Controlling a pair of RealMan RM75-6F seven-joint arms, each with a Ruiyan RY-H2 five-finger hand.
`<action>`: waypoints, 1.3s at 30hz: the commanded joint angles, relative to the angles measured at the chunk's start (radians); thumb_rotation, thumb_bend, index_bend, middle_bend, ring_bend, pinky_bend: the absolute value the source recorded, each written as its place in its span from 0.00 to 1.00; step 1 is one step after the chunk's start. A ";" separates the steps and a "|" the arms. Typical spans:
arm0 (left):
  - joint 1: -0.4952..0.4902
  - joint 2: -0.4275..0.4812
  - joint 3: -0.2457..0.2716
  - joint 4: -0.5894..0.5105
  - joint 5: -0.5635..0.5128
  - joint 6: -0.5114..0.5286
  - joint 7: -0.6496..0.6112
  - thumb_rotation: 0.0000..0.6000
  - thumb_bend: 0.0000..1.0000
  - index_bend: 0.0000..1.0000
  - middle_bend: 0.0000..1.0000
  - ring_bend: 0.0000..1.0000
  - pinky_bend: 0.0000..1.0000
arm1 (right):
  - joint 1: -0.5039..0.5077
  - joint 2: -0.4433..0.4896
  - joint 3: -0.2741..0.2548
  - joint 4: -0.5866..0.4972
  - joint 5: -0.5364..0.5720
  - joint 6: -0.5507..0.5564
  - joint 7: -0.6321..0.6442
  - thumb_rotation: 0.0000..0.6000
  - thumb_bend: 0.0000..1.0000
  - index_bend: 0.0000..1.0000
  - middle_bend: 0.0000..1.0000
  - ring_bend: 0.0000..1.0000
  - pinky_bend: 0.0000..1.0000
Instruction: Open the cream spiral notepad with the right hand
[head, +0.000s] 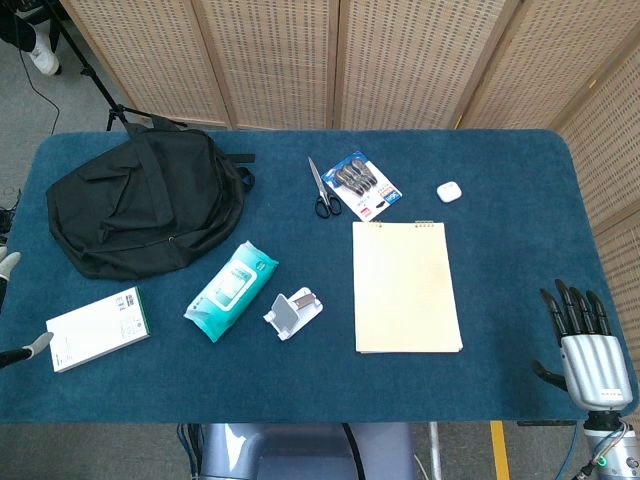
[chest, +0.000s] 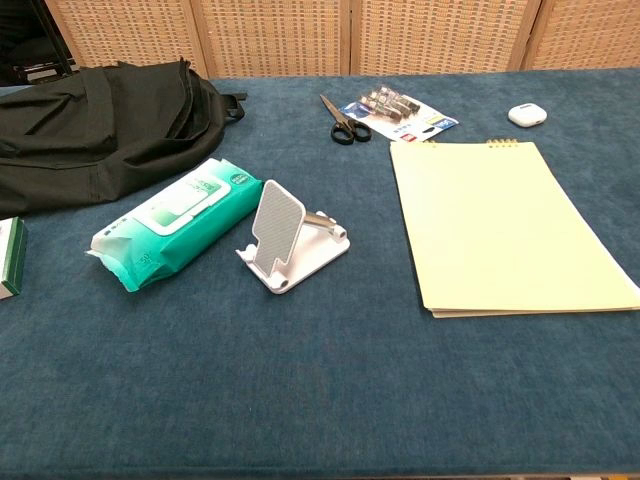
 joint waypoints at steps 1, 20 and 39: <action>0.003 -0.002 0.004 -0.001 0.008 0.006 0.003 1.00 0.00 0.00 0.00 0.00 0.00 | 0.001 -0.001 -0.006 0.002 -0.001 -0.008 -0.004 1.00 0.00 0.02 0.00 0.00 0.00; 0.023 0.009 0.001 0.001 0.012 0.034 -0.044 1.00 0.00 0.00 0.00 0.00 0.00 | 0.159 -0.058 -0.038 0.088 -0.112 -0.231 0.035 1.00 0.03 0.20 0.00 0.00 0.00; 0.023 0.024 0.001 0.002 0.002 0.018 -0.069 1.00 0.00 0.00 0.00 0.00 0.00 | 0.279 -0.274 -0.056 0.342 -0.188 -0.281 0.091 1.00 0.24 0.35 0.00 0.00 0.00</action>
